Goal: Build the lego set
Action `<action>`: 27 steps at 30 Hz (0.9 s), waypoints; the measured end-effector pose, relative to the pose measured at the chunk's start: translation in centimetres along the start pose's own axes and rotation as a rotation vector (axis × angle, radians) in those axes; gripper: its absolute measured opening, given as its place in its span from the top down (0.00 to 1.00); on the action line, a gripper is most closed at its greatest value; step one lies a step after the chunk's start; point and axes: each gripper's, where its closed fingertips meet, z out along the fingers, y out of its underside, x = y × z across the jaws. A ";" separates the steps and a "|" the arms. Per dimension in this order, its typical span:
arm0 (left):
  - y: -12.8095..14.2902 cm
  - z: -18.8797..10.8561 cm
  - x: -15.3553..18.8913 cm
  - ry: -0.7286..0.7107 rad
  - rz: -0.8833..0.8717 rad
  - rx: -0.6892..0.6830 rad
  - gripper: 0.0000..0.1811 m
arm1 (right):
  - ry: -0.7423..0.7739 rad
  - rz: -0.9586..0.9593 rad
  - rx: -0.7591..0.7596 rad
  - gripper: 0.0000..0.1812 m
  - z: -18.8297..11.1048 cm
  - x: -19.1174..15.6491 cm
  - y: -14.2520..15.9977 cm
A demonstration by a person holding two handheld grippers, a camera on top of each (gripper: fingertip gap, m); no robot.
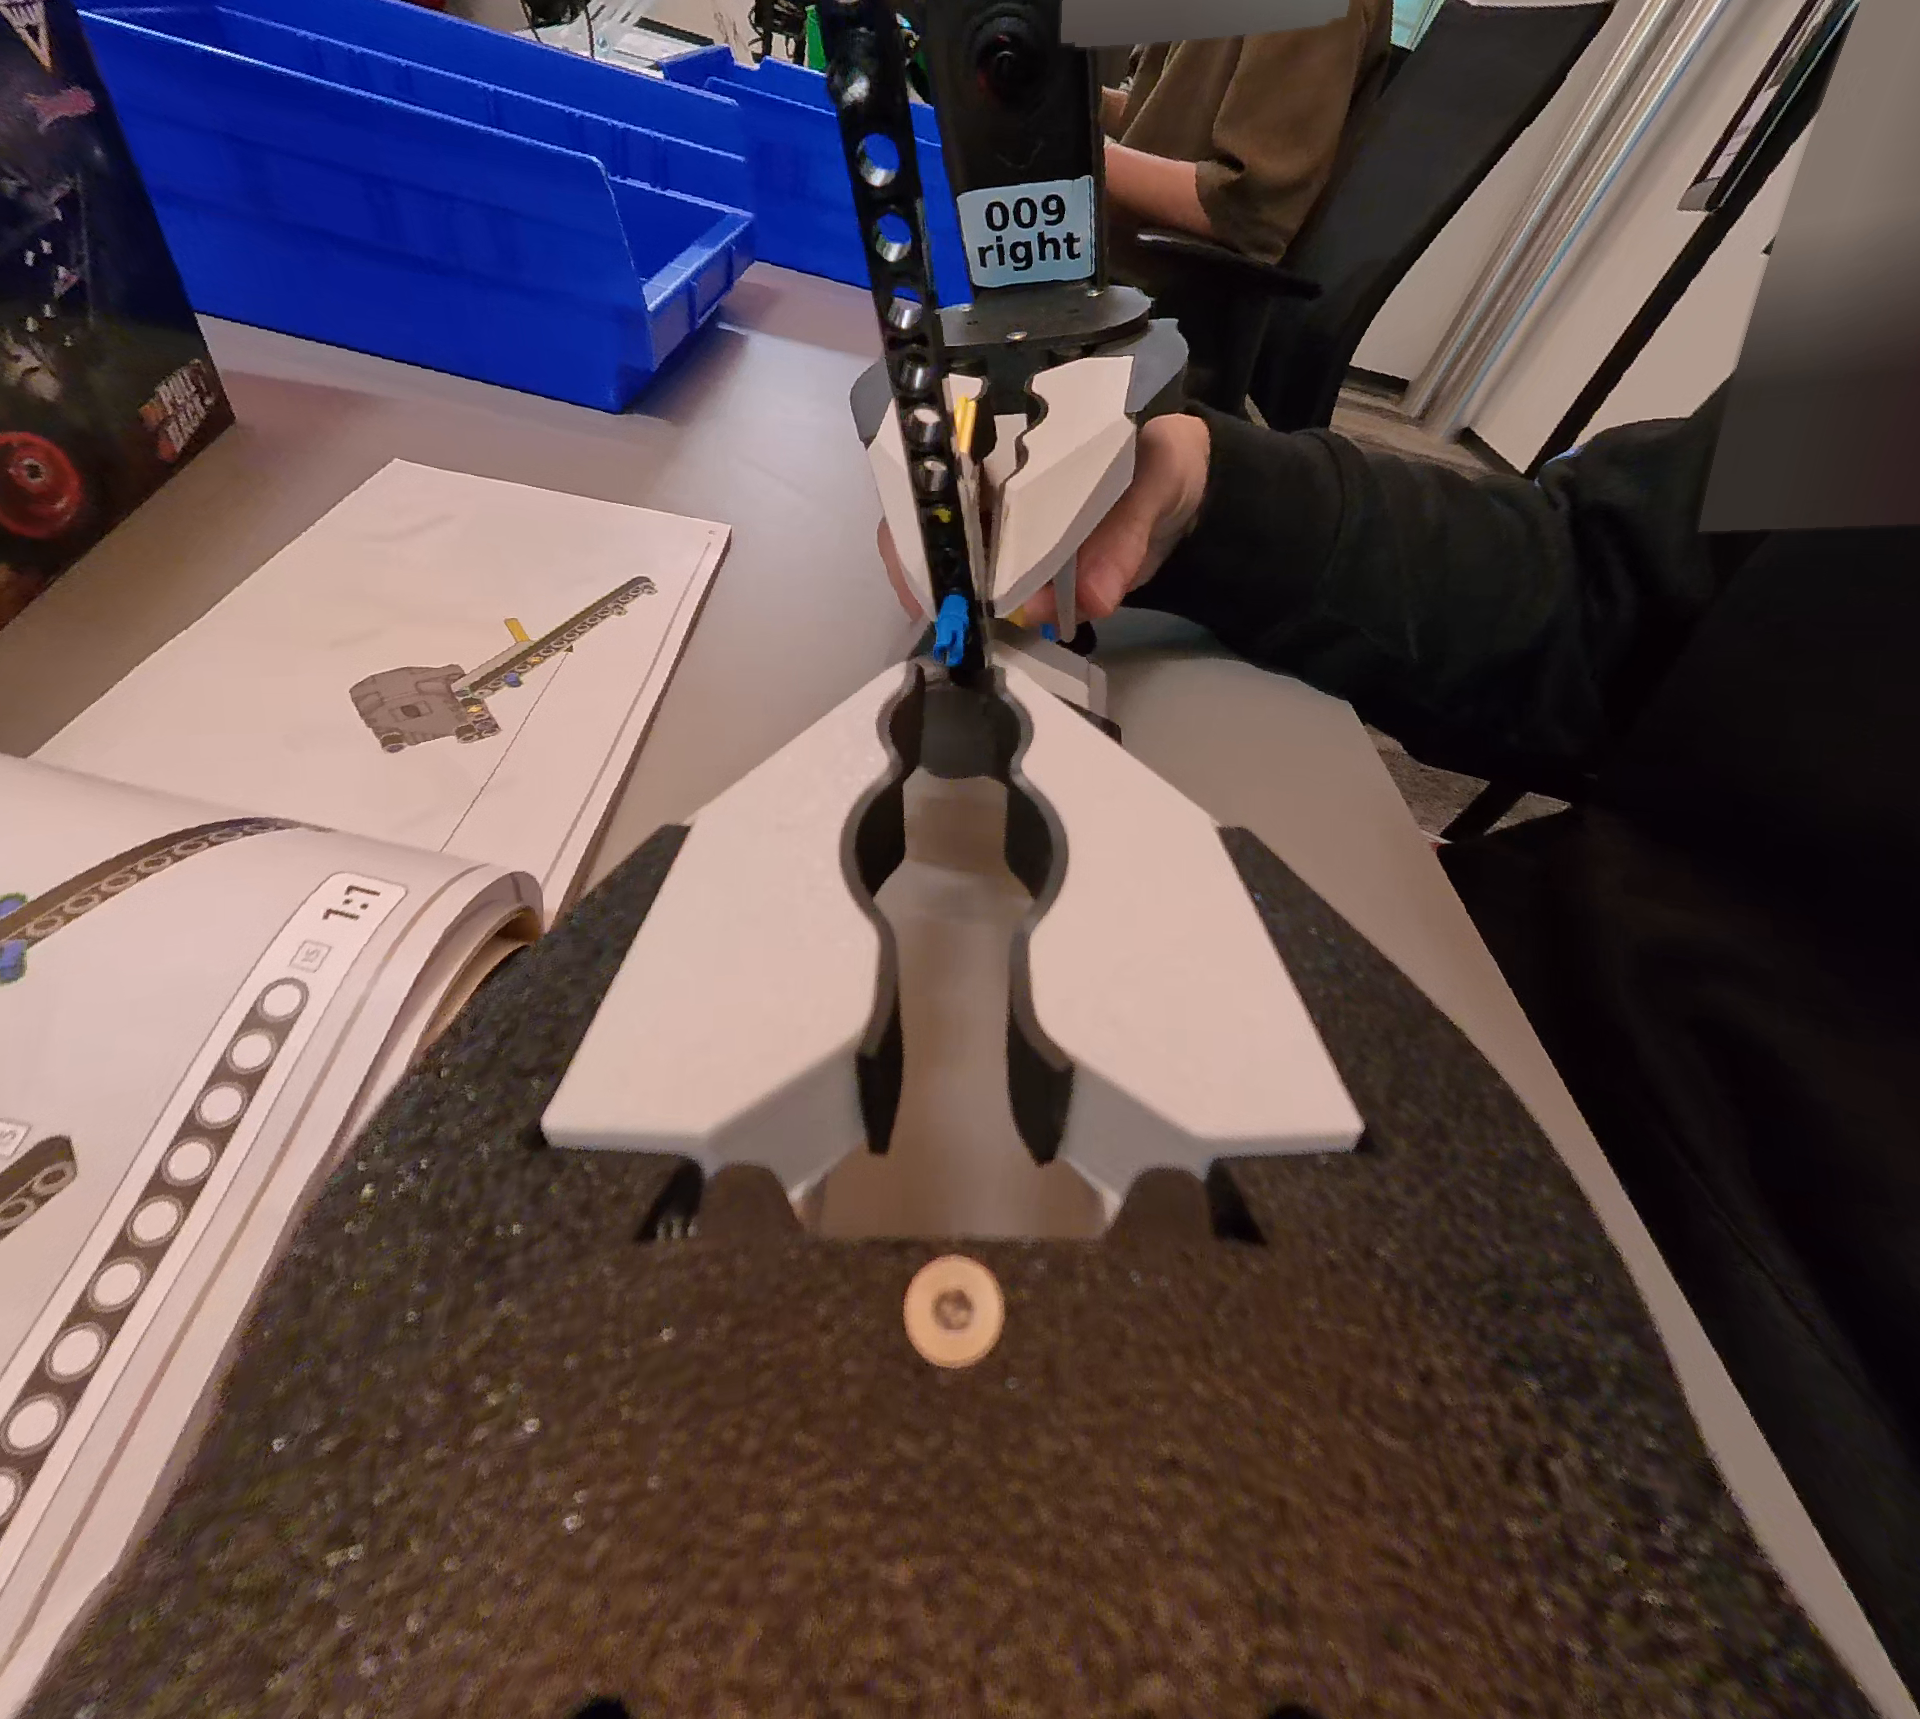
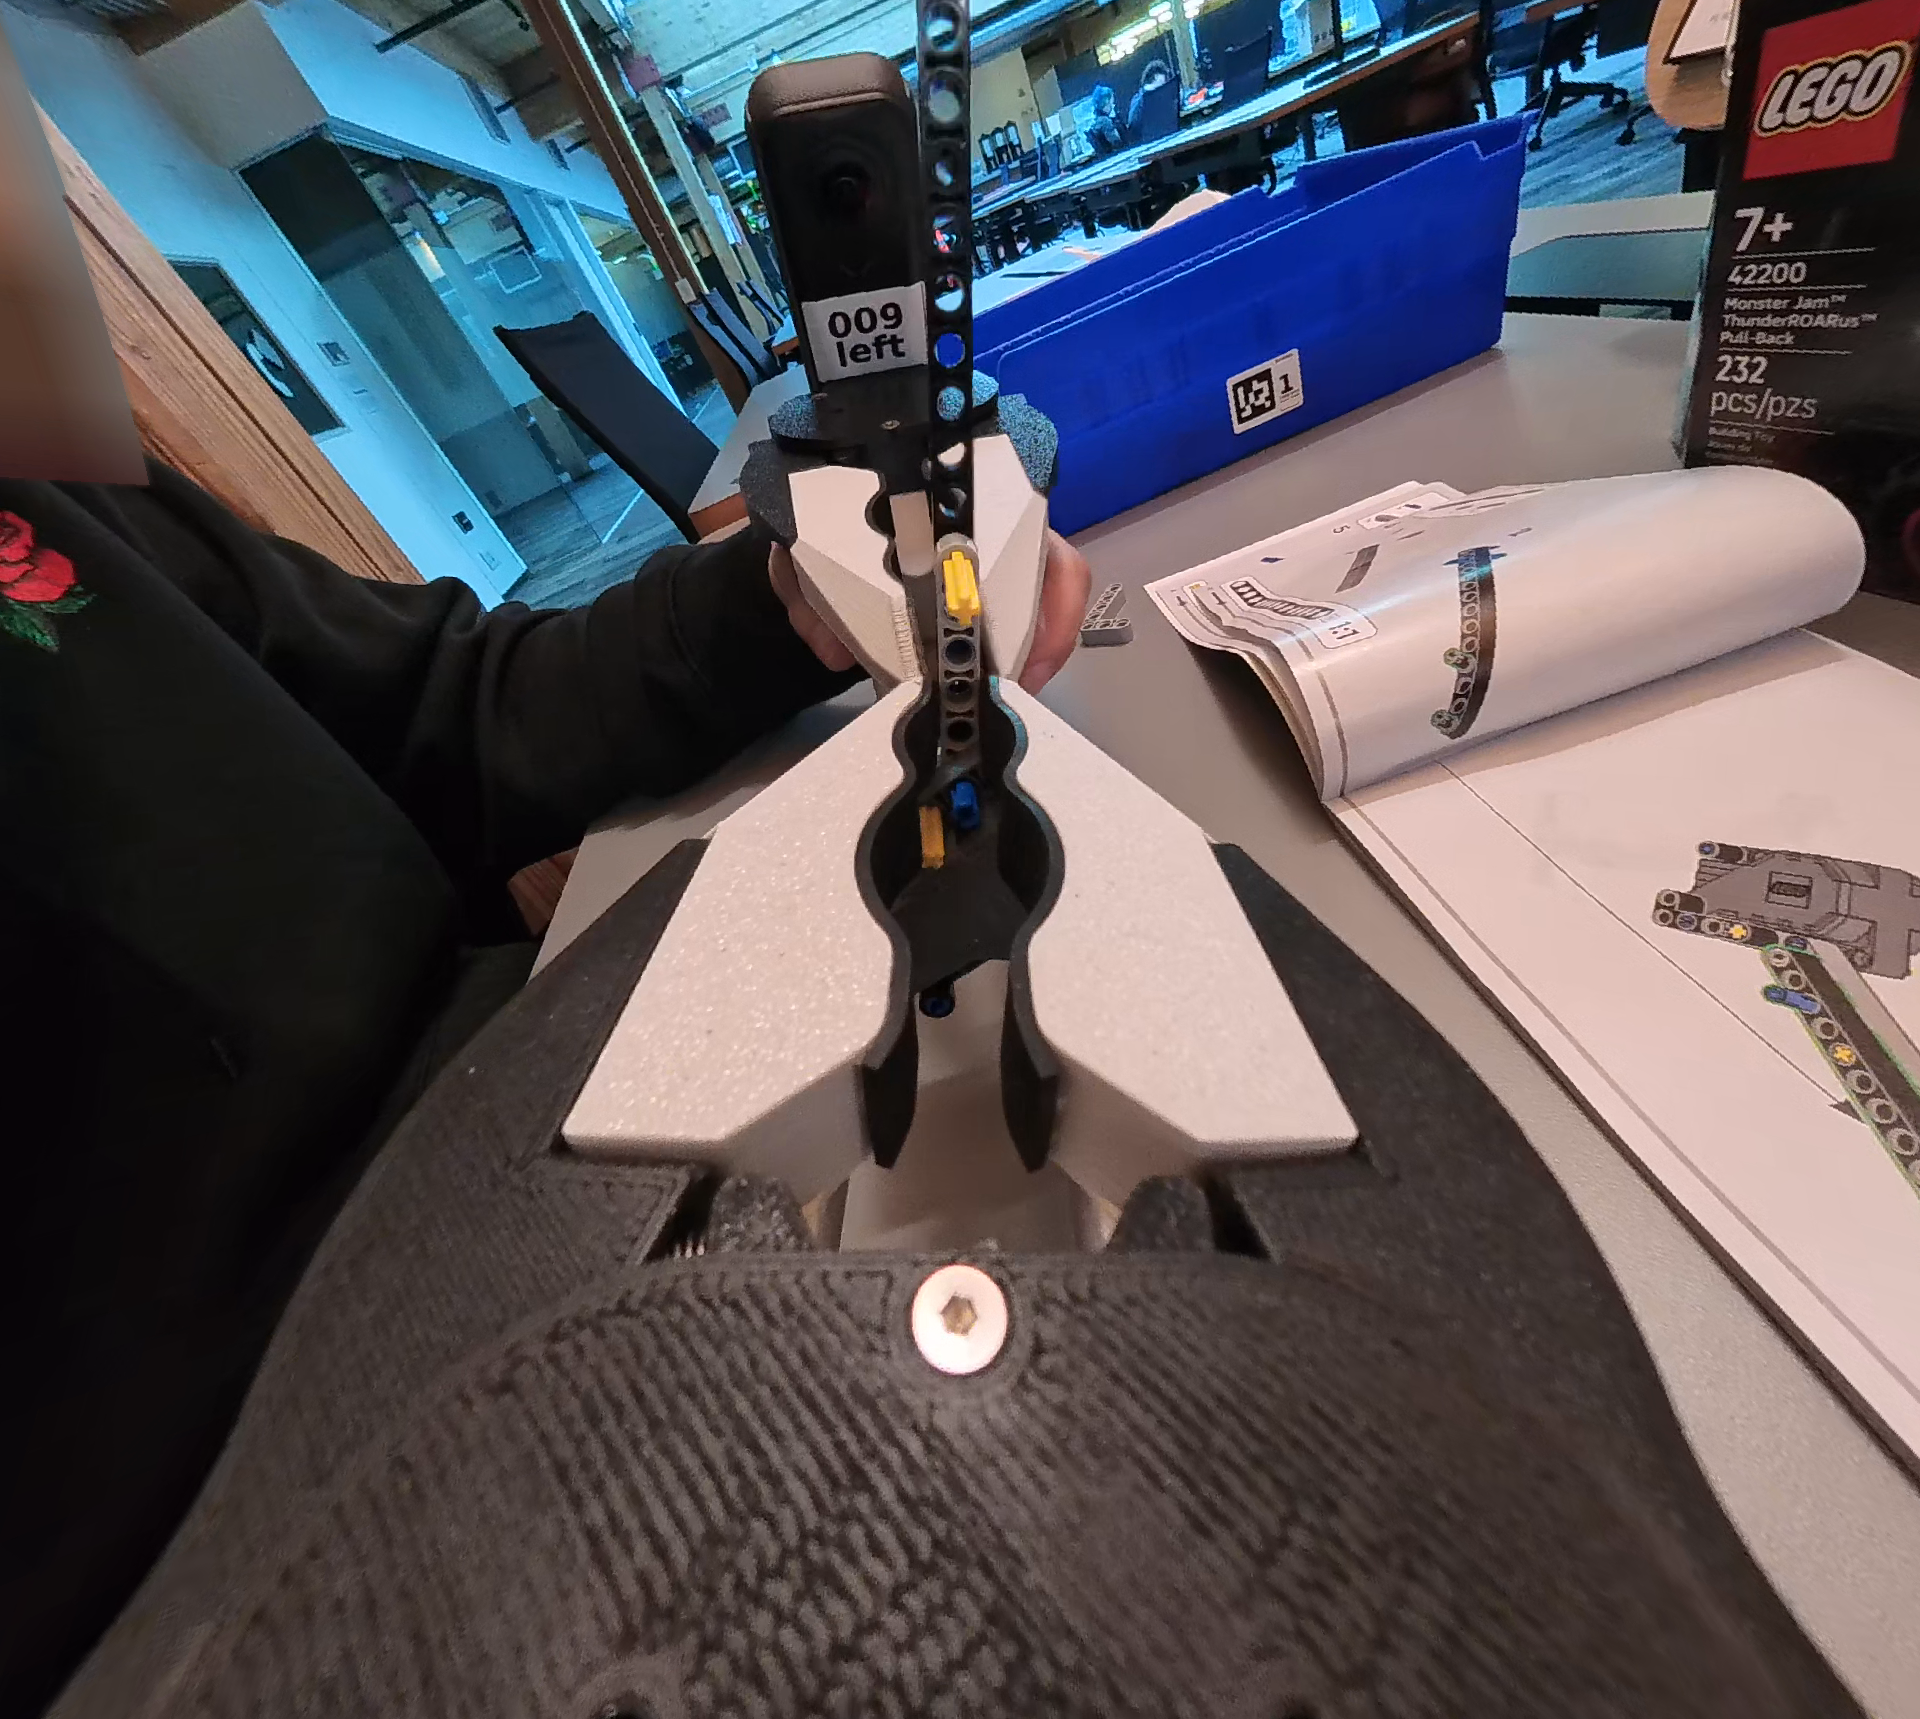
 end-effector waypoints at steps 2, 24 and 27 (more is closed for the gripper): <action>0.0 0.1 -0.1 -0.006 0.001 0.004 0.95 | 0.006 -0.001 0.003 0.97 0.0 0.1 0.0; -0.2 0.2 0.4 0.002 0.014 0.015 0.91 | 0.002 -0.020 -0.011 0.97 0.3 -0.2 0.1; -0.1 0.2 0.1 -0.005 0.008 0.016 0.94 | 0.003 -0.025 -0.015 0.97 0.4 -0.2 0.2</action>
